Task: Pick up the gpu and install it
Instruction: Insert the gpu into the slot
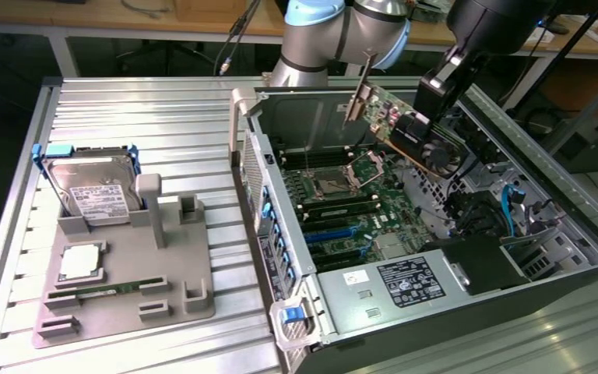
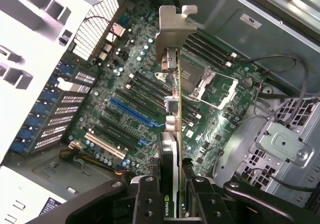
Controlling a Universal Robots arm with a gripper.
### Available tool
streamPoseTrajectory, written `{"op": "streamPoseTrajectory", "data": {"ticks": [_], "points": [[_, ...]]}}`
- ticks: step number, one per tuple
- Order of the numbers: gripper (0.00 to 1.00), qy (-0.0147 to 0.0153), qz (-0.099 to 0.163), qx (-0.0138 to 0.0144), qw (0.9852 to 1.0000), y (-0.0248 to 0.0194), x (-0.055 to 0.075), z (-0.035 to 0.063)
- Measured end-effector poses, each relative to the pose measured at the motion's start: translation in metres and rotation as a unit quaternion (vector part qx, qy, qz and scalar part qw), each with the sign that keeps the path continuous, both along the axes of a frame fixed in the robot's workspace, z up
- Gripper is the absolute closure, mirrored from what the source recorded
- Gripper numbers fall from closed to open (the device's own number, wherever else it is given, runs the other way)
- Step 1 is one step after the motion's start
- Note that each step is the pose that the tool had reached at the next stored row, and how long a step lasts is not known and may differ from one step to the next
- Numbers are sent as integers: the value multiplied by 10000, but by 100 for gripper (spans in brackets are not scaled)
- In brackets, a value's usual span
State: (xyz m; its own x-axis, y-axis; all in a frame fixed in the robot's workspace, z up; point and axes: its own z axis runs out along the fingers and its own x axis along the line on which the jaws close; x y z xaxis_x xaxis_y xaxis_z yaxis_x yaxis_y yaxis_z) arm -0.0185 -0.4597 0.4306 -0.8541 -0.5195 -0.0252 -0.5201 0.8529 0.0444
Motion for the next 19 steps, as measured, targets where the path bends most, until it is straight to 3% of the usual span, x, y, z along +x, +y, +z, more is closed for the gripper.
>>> {"op": "streamPoseTrajectory", "data": {"ticks": [19], "points": [[73,0,269,0,9996,0,0,0]]}}
